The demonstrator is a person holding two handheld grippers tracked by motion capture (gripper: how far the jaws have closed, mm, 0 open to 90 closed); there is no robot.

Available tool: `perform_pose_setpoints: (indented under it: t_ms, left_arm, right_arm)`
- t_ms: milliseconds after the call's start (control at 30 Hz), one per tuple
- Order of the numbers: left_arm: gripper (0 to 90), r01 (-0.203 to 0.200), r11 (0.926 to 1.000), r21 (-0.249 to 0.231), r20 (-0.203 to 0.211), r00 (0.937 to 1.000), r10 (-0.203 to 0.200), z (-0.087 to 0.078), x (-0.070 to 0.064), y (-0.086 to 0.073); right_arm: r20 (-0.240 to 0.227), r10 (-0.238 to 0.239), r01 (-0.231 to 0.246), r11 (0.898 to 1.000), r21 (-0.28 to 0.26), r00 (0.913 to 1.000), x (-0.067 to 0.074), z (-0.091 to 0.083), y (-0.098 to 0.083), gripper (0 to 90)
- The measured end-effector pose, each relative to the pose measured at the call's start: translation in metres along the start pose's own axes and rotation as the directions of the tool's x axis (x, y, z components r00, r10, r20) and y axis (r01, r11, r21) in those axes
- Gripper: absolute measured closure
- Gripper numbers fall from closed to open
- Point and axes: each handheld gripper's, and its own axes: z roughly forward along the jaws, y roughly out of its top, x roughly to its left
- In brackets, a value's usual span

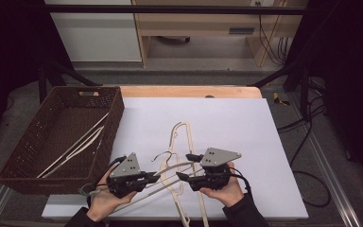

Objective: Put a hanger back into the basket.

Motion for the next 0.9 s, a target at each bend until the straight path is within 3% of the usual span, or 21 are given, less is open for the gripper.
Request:
perform_pose_setpoints:
  t_ms: [233,467,633,900]
  left_arm:
    - [86.6,0.014,0.9994,-0.032,-0.069,0.9975,-0.016,-0.019,0.0,0.007]
    - [86.6,0.024,0.9973,-0.07,-0.137,0.99,-0.033,-0.047,0.003,0.02]
    - [86.6,0.007,0.9915,-0.13,-0.174,0.9842,-0.03,-0.08,0.007,0.04]
    - [86.6,-0.046,0.9865,-0.157,-0.248,0.9687,0.005,-0.117,0.015,0.063]
  right_arm:
    - [0.109,0.088,-0.082,0.995,-0.05,0.9902,-0.025,-0.034,-0.011,18.8]
    - [0.21,0.156,-0.137,0.985,-0.102,0.9651,-0.044,-0.067,-0.023,12.9]
    - [0.253,0.193,-0.17,0.979,-0.11,0.948,-0.055,-0.077,-0.032,9.7]
    - [0.304,0.236,-0.206,0.97,-0.128,0.9229,-0.065,-0.086,-0.041,7.4]
